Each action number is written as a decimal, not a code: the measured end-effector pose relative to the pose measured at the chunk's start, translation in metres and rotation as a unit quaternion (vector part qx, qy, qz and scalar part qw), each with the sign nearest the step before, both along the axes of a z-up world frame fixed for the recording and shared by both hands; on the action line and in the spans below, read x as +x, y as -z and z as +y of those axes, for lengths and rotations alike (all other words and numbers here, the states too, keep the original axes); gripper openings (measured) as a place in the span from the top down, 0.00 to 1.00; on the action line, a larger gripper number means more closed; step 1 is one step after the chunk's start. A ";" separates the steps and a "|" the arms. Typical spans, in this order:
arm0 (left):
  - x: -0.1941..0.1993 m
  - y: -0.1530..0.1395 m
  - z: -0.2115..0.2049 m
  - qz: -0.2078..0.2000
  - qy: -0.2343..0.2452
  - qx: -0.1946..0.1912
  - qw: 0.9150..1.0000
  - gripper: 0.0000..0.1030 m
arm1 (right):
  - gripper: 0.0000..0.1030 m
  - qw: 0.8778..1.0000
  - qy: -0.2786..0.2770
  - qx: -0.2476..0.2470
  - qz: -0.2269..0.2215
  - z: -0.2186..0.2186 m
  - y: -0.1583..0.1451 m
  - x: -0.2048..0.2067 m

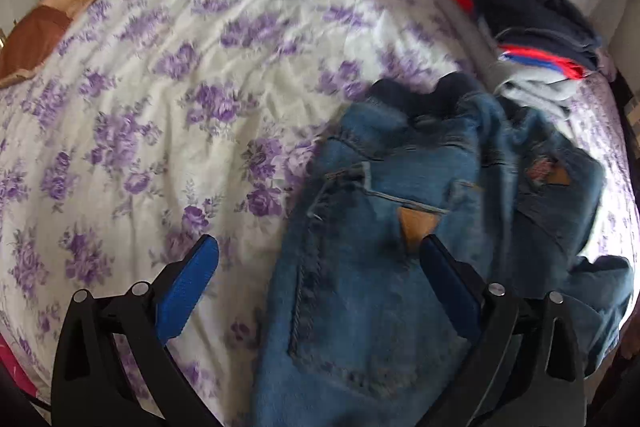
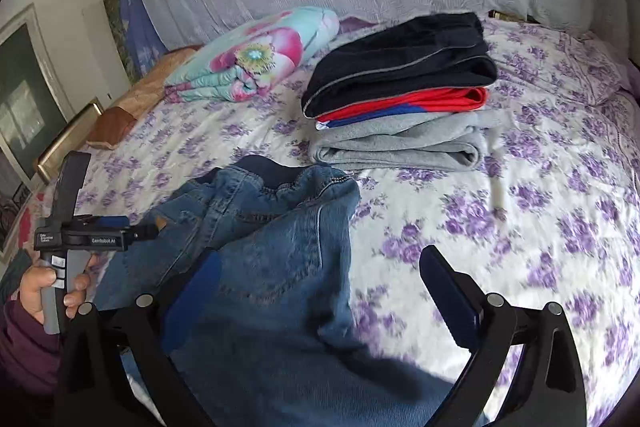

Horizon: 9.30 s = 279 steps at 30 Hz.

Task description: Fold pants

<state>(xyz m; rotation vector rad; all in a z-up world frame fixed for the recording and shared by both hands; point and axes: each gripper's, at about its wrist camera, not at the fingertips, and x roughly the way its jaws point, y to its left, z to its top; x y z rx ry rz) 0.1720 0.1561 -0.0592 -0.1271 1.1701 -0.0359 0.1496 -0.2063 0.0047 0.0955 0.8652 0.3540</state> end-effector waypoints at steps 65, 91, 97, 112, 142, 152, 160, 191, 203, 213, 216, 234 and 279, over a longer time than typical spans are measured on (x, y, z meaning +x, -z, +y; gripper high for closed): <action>-0.036 -0.074 0.056 -0.161 -0.176 0.098 0.966 0.22 | 1.00 0.994 0.094 0.058 -0.018 -0.155 -0.012 -0.036; 0.091 -0.005 0.164 -0.016 -0.147 0.153 0.977 0.12 | 0.42 0.993 0.039 0.047 0.102 -0.104 0.095 0.030; 0.097 0.000 0.137 -0.037 -0.129 0.154 0.979 0.59 | 0.88 0.998 0.027 0.021 0.044 -0.094 0.075 0.009; 0.130 -0.053 0.100 -0.123 -0.199 0.157 0.960 0.44 | 0.50 0.987 0.158 0.028 -0.018 -0.146 0.024 0.083; -0.063 0.011 0.148 -0.068 -0.235 -0.081 0.966 0.12 | 0.81 0.994 -0.039 0.098 0.025 -0.098 0.035 -0.111; -0.110 -0.041 0.088 -0.154 -0.198 -0.121 0.960 0.82 | 0.82 0.983 0.073 0.164 0.032 -0.204 0.047 -0.138; -0.166 -0.017 0.045 -0.090 -0.168 -0.040 0.981 0.72 | 0.63 0.985 0.107 0.099 0.095 -0.248 0.079 -0.156; 0.032 -0.020 0.066 -0.117 -0.191 0.077 0.971 0.16 | 0.94 0.990 0.140 -0.001 0.016 -0.232 -0.004 0.071; 0.055 -0.019 0.055 -0.050 -0.131 0.028 0.990 0.16 | 0.29 0.981 0.167 -0.071 0.062 -0.251 0.084 0.058; 0.088 0.012 0.026 0.023 -0.063 0.056 0.996 0.31 | 0.79 0.980 0.155 -0.072 0.097 -0.248 0.102 0.071; 0.080 -0.006 0.014 -0.008 -0.049 0.052 0.997 0.58 | 0.87 0.983 0.155 -0.063 0.073 -0.249 0.091 0.067; 0.100 -0.032 0.059 -0.040 -0.151 -0.023 0.987 0.30 | 0.29 0.972 0.223 -0.057 0.048 -0.255 0.076 0.066; -0.144 -0.023 0.022 -0.162 -0.101 0.018 0.981 0.51 | 0.56 0.991 0.121 0.015 0.061 -0.186 0.082 -0.148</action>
